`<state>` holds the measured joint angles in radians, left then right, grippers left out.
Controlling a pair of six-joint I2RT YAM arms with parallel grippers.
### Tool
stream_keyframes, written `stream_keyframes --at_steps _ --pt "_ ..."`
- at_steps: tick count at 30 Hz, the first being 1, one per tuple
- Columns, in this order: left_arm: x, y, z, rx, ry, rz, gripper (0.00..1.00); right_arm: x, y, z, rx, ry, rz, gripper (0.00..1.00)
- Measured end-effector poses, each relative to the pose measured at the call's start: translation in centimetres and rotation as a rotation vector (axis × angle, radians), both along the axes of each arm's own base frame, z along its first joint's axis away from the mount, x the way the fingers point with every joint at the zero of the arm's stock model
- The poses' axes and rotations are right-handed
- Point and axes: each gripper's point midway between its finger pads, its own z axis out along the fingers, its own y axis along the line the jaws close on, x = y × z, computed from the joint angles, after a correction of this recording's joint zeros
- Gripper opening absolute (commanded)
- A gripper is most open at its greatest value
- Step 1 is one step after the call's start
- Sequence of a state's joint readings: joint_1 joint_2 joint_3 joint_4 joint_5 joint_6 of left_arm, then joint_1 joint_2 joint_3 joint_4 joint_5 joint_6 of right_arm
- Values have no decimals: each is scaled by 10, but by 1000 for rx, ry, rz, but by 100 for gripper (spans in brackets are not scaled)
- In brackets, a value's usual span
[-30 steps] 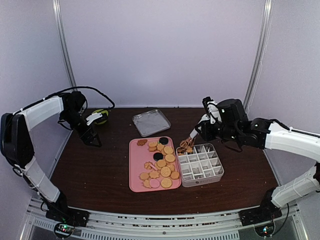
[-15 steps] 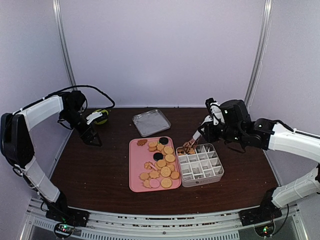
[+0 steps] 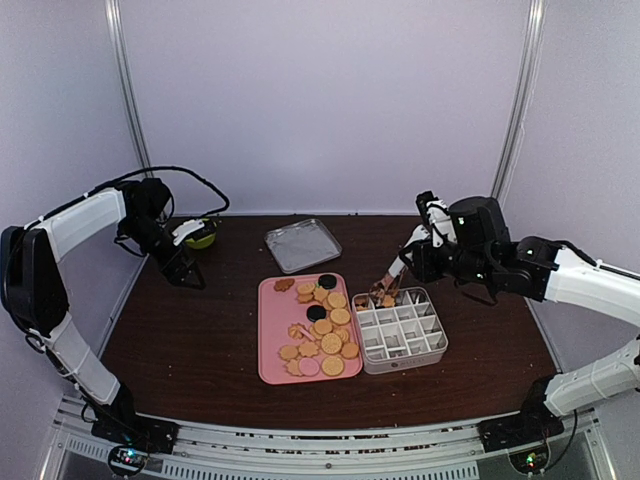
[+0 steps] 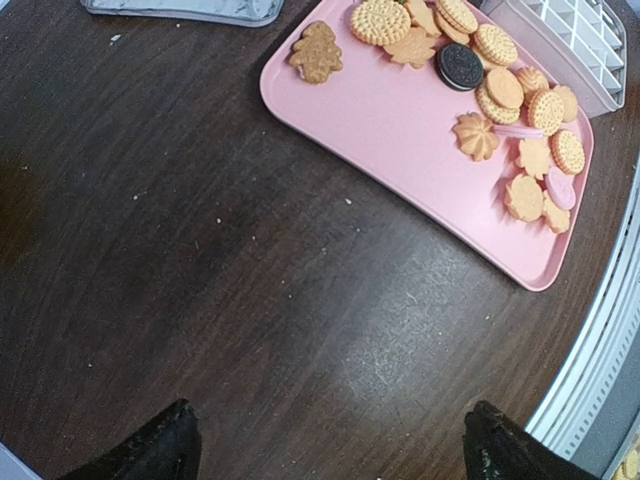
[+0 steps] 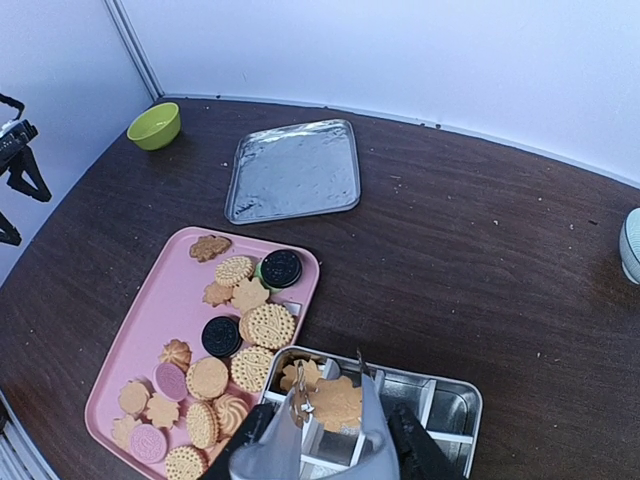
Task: Pack the cookies
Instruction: Place the fake cookies in the empty pocket of the box.
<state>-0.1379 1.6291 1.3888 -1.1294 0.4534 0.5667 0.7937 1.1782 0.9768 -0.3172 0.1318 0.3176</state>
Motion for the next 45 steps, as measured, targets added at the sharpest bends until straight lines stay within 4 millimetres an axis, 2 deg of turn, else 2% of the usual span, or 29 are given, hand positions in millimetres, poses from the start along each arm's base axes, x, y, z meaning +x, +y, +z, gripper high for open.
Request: stream_keyframes --at_steps 7,16,20,31,38,41,45 --pt "3 -1 4 -6 -7 9 94 6 3 2 18 -18 -5 37" --pt "2 -1 4 -8 -5 9 95 10 5 -13 6 -6 -8 40" --pt "2 -2 5 -14 -4 8 95 10 5 -14 9 -7 -8 41" --pt "2 -4 6 -25 -3 6 94 10 4 -13 6 -11 -8 37" --pt "1 -4 10 -25 0 6 94 7 1 9 18 -50 1 35" --pt "0 -4 10 -24 4 6 94 4 0 22 40 -71 10 30" --pt "-1 -3 11 -24 4 6 93 -3 3 29 59 -80 34 25"
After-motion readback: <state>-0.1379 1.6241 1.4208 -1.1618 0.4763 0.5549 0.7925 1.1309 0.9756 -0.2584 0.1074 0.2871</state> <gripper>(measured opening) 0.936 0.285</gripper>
